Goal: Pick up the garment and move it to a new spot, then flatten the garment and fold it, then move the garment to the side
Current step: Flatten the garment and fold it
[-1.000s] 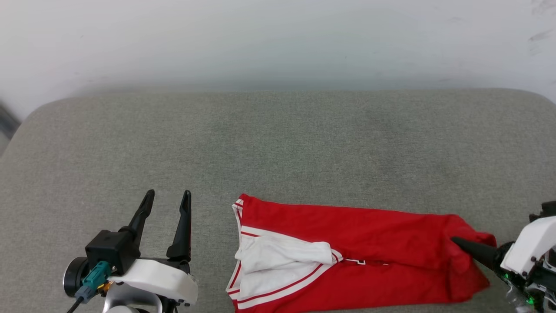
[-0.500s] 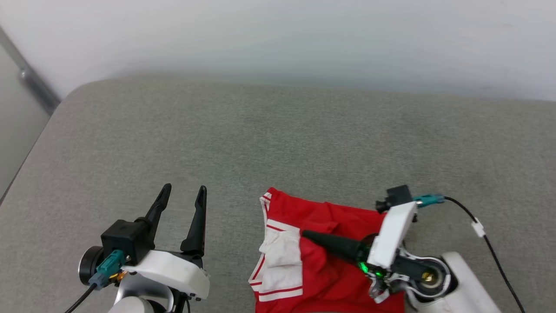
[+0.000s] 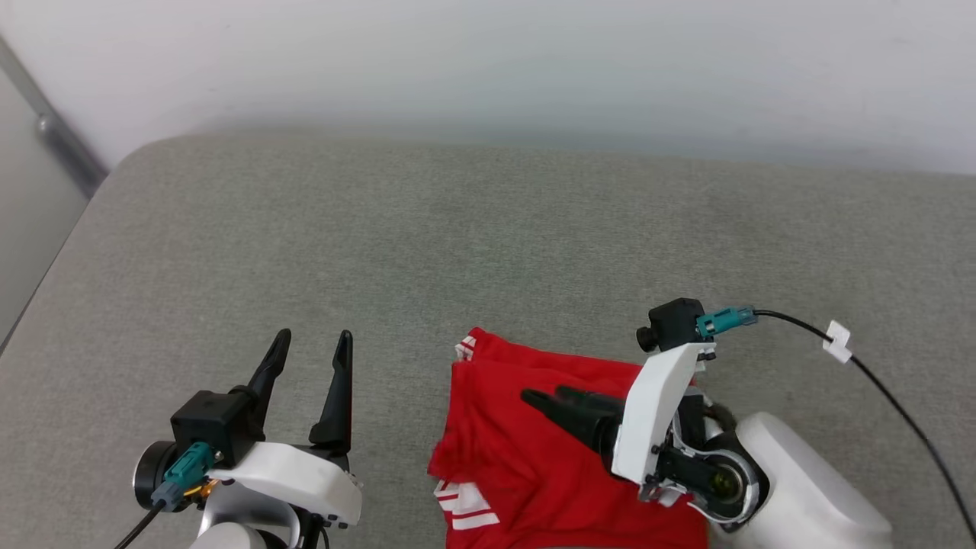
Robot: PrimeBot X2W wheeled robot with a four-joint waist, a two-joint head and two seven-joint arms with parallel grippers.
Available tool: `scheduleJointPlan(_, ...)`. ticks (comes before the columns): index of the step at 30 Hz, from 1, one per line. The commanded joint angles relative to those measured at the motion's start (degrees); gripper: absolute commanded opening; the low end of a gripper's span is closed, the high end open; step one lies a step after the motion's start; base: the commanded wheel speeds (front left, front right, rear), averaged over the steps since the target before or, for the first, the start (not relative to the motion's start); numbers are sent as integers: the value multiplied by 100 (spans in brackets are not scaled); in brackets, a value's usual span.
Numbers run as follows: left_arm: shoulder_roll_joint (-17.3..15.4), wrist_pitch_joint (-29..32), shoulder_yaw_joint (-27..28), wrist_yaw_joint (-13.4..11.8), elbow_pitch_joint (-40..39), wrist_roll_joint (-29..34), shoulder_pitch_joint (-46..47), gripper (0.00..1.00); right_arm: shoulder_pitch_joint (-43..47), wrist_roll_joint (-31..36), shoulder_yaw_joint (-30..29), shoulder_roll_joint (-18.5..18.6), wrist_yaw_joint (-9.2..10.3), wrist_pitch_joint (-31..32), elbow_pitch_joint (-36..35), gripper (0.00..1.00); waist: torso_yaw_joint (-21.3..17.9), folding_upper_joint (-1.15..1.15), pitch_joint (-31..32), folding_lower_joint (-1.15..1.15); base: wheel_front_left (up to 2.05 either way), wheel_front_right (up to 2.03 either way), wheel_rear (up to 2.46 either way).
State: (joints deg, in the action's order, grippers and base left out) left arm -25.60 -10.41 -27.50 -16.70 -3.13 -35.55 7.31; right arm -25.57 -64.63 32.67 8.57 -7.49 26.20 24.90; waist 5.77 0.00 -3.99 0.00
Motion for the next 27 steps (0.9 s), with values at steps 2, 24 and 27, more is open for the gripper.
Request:
scheduleJointPlan(2, -34, -32, 30, -68, -15, -8, -85, 100, -291, 1267, 343, 603, 0, -731, -174, 100, -219, 0, 80, 0, 0, 0, 0)
scheduleJointPlan(24, -208, -382, 330, -277, 151, 158, -533, 100, 2329, 4821, -3270, 42, 0, -2529, -2811, 100, -728, 0, 455, 0, 0, 0, 0)
scheduleJointPlan(27, -194, -389, 294, -253, 220, 191, -531, 100, 2756, 5025, -3325, -140, 0, -2389, -3208, 100, -750, 0, 441, 0, 0, 0, 0)
